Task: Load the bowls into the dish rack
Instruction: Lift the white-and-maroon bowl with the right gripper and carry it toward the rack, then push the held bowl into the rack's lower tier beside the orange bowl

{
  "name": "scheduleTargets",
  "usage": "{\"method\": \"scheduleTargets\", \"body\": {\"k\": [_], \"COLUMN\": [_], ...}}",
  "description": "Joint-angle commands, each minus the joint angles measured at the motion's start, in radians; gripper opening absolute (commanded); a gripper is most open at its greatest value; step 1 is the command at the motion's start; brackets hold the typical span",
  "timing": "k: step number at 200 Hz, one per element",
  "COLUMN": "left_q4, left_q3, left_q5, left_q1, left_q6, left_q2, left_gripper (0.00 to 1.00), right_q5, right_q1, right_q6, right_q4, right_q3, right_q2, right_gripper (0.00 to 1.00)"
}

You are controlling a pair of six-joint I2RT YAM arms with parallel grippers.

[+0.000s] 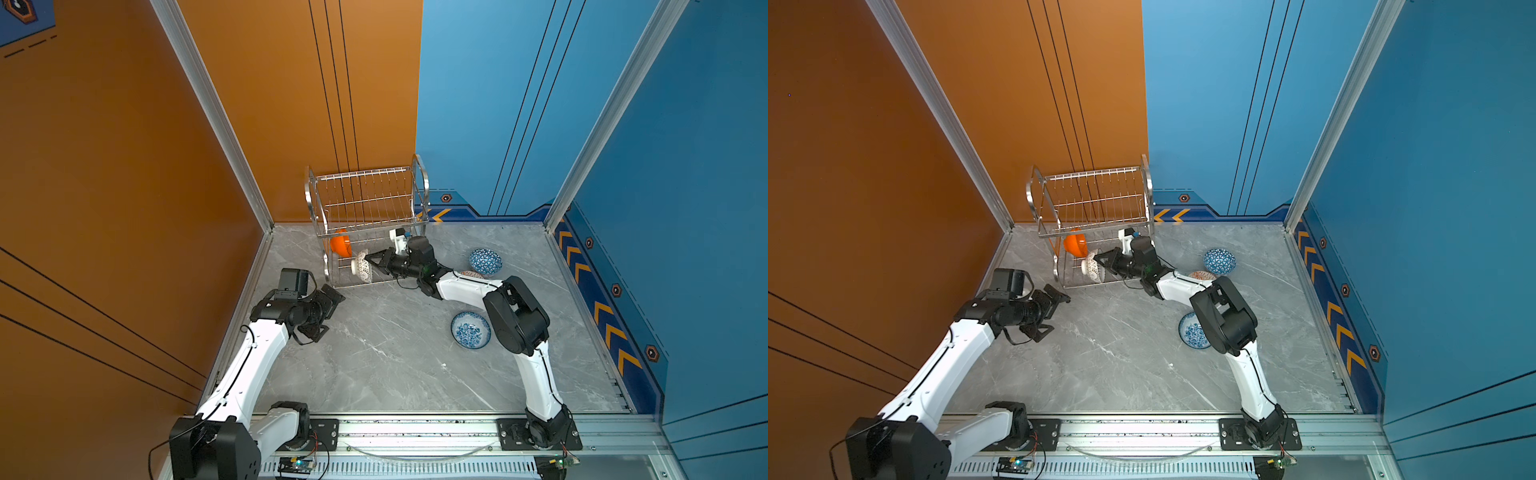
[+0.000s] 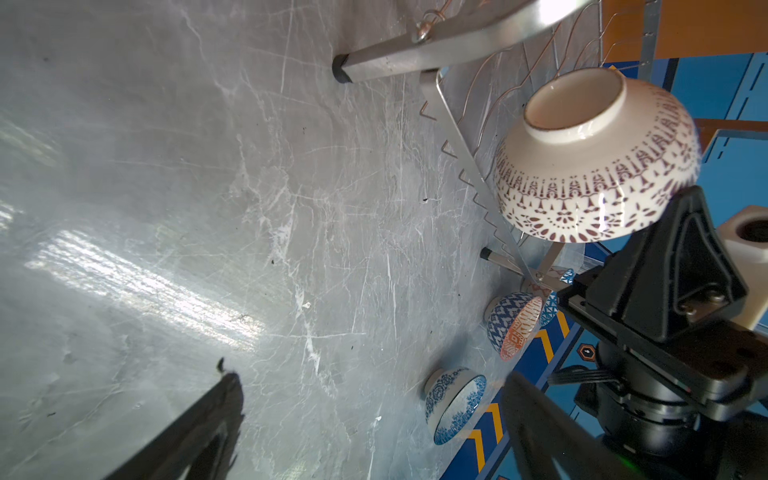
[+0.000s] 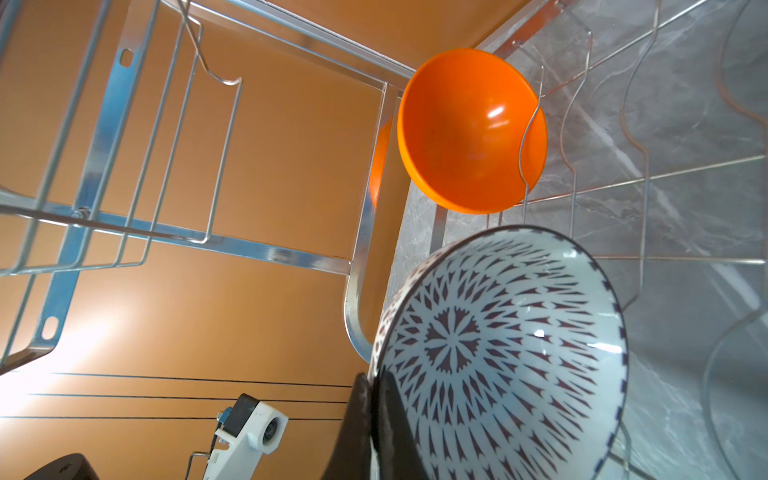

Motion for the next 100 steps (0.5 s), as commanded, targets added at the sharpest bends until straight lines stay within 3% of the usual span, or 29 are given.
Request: {"method": "scheduleTargets", "body": {"k": [1, 100], "left_q4": [-0.042, -0.066], "left_q3": [0.022, 0.026], "left_q5": [0.015, 0.043], "left_q1": [0.009, 0.031], "left_q6": [0.025, 0.054], "left_q2": [-0.009, -0.011], "left_gripper": [0.98, 0.98], "right_q5": [0.006, 0.013], "right_q1": [-0.006, -0.019], "right_q6": [0.047, 0.093], "right_q4": [0.113, 0.095], "right_q3": [0.056, 0.257], "right_q2": [0.006, 0.147], "right_gripper": [0.00, 0.00]}}
